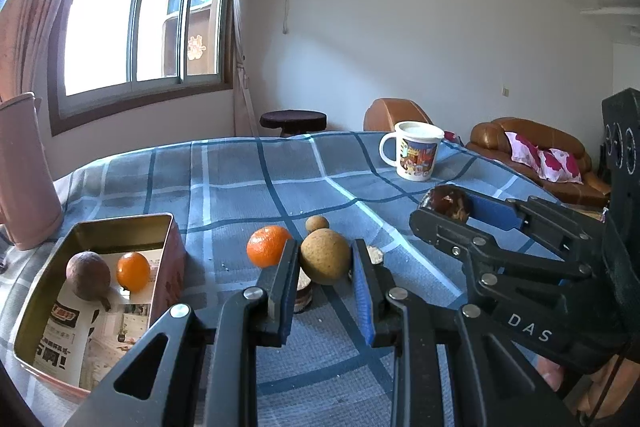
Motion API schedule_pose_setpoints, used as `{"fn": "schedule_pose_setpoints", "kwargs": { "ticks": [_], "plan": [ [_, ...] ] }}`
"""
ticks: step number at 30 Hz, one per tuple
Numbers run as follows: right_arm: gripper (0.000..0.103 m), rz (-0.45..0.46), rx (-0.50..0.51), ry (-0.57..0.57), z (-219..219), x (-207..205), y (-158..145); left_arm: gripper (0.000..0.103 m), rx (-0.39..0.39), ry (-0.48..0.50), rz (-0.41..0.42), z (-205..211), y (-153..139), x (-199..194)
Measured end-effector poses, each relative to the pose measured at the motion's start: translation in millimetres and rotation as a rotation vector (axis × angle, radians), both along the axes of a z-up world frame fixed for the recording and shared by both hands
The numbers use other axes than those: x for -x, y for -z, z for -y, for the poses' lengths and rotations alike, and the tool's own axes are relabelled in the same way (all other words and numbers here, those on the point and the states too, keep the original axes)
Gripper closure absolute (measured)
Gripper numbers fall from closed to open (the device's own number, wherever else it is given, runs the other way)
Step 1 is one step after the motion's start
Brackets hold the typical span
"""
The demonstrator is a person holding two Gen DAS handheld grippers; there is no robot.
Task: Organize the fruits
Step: 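Carry the mangosteen and tan fruit toward the tin with both tools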
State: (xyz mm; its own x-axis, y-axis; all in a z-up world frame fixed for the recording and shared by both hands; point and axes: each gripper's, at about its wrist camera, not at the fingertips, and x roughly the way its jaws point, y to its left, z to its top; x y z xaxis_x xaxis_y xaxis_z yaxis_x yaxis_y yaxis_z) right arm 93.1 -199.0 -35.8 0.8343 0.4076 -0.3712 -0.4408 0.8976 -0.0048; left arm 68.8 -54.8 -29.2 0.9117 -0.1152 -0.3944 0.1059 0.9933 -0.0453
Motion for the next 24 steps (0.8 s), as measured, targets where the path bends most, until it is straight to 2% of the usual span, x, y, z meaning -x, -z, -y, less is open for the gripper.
{"fn": "schedule_pose_setpoints", "kwargs": {
  "ticks": [24],
  "plan": [
    [0.057,0.082,-0.02,-0.006,4,15,-5,0.076,-0.026,-0.022,0.087,4,-4,16]
  ]
}}
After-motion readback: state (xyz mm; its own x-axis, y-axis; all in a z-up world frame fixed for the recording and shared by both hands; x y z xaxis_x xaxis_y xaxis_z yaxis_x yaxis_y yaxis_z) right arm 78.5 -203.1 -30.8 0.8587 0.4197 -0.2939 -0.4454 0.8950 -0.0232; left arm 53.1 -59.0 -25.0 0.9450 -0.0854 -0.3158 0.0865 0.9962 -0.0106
